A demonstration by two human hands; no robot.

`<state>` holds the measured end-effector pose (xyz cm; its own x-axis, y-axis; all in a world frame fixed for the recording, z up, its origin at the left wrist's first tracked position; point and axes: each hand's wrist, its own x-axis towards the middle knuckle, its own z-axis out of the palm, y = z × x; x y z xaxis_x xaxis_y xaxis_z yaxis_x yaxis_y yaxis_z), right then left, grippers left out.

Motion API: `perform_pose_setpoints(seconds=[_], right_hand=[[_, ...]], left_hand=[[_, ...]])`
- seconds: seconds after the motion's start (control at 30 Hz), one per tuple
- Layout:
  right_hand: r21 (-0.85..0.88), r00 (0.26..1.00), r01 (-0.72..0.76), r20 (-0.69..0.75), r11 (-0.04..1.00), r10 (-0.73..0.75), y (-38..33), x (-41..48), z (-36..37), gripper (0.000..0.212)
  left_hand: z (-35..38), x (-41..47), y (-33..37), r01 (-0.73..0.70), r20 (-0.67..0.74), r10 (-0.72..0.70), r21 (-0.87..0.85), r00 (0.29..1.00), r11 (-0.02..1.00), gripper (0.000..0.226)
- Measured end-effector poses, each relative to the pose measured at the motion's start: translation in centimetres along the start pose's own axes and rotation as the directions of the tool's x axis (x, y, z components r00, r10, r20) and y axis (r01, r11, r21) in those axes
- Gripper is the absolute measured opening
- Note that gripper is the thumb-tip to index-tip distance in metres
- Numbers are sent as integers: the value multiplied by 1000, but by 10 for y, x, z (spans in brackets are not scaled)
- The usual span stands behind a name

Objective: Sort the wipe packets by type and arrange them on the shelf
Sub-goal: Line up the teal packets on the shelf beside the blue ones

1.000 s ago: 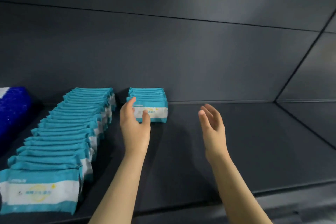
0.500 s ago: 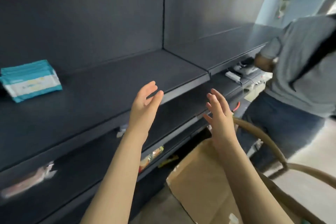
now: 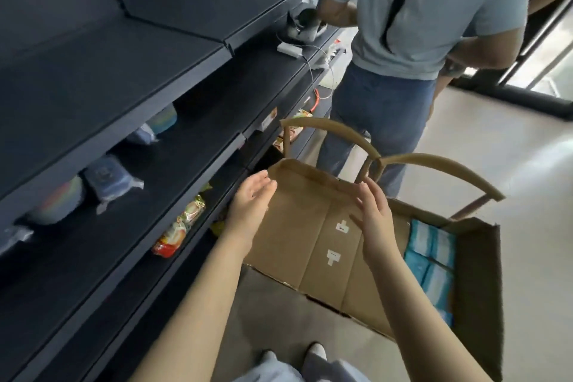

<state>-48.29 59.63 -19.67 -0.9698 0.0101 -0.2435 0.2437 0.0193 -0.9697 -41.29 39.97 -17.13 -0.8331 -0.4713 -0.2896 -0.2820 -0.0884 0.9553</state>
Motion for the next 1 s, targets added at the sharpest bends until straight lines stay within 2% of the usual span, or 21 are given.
perform_pose_setpoints(seconds=[0.27, 0.4, 0.53, 0.67, 0.77, 0.9, 1.0], right_hand=[[47, 954, -147, -256, 988, 154, 60, -13, -51, 38], [131, 882, -270, -364, 954, 299, 93, -14, -91, 42], [217, 809, -364, -409, 906, 423, 124, -9, -138, 44], [216, 752, -453, -428, 865, 501, 147, 15, -190, 46], [229, 711, -496, -447, 838, 543, 158, 41, -234, 37], [220, 688, -548, -431, 807, 584, 185, 98, -288, 38], [177, 688, -575, -424, 799, 589, 218, 151, -322, 42]], left_hand=[[37, -3, -44, 124, 151, -135, 81, 979, 989, 34], [66, -3, -71, 186, 217, -224, 185, 950, 965, 35], [106, -1, -103, 266, 240, -325, 250, 915, 931, 34], [157, 6, -134, 362, 238, -436, 298, 868, 883, 28], [200, 15, -154, 443, 214, -517, 312, 829, 840, 19], [267, 40, -186, 507, 192, -586, 338, 787, 793, 23], [326, 69, -217, 543, 172, -614, 327, 771, 773, 15]])
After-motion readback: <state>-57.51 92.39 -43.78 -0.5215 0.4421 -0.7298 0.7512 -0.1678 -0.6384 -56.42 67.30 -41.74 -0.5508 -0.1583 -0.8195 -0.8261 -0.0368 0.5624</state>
